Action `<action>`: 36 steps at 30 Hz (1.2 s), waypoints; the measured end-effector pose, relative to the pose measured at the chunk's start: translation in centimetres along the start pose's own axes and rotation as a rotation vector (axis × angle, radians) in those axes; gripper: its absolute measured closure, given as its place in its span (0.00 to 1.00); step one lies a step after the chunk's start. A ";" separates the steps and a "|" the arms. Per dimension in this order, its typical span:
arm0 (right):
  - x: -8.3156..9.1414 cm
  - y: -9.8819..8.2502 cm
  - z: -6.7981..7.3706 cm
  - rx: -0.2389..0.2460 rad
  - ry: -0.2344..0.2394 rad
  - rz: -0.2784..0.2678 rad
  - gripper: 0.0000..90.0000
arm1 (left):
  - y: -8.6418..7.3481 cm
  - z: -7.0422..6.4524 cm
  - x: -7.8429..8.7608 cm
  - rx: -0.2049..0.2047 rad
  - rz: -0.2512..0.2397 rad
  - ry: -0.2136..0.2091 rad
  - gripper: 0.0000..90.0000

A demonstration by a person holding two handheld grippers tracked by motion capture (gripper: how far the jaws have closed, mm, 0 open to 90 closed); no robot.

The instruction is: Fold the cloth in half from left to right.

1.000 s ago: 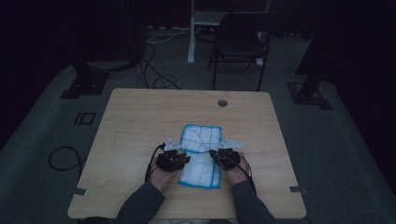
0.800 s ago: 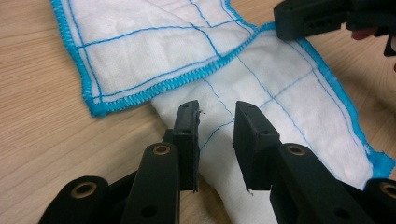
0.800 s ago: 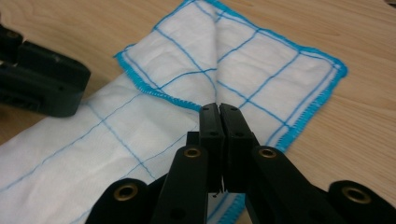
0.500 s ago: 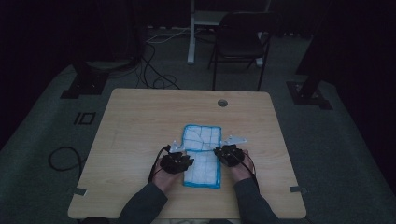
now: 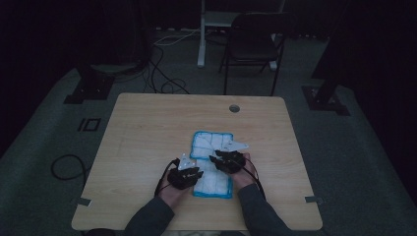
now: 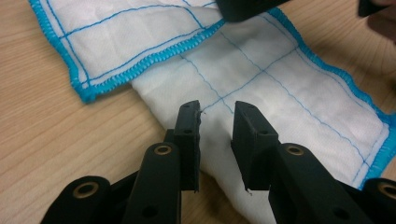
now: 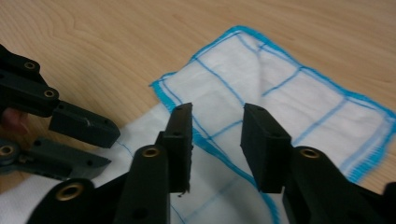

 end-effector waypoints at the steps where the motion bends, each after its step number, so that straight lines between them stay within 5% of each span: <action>1: 0.0 0.0 0.0 0.000 0.000 0.000 0.69 | 0.0 0.0 0.0 0.000 0.000 0.000 0.80; 9: -2.1 -0.1 1.1 0.048 0.030 0.045 0.60 | -0.6 -0.1 0.1 -0.003 0.012 -0.002 0.80; 12: -3.3 -0.1 1.7 0.137 -0.001 0.090 0.56 | -0.7 -0.2 0.1 -0.008 0.018 0.001 0.80; 15: -3.9 -0.1 1.7 0.166 -0.027 0.114 0.57 | -0.7 -0.2 0.0 -0.009 0.018 0.000 0.80; 16: -4.3 -0.2 1.5 0.200 -0.067 0.137 0.66 | -0.8 -0.2 0.0 -0.010 0.016 -0.001 0.80; 17: -4.3 -0.2 1.5 0.200 -0.067 0.137 0.66 | -0.8 -0.2 0.0 -0.010 0.016 -0.001 0.80; 18: -4.3 0.0 1.2 0.203 -0.085 0.133 0.80 | -0.8 -0.2 0.0 -0.010 0.015 -0.001 0.80; 20: -4.1 0.2 0.6 0.178 -0.109 0.127 0.90 | -0.8 -0.3 0.0 -0.013 0.013 0.001 0.80; 26: -2.8 0.9 -2.3 0.069 -0.182 0.088 1.00 | -0.8 -0.3 -0.1 -0.018 0.012 0.002 0.81; 29: -2.0 1.1 -2.8 0.021 -0.142 0.056 0.95 | -0.8 -0.3 -0.1 -0.020 0.013 0.003 0.81; 36: -2.9 1.0 0.4 0.121 -0.026 0.046 0.73 | -0.9 -0.3 -0.1 -0.019 0.012 0.000 0.81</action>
Point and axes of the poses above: each handheld gripper's, and its own axes: x roughly backward along the jaws, y roughly out of its top, z roughly to its left, the point moved 7 cm from there along -x, roughly forward along the jaws, and after that the axes turned 3 degrees about -x, right-handed, at the moved point
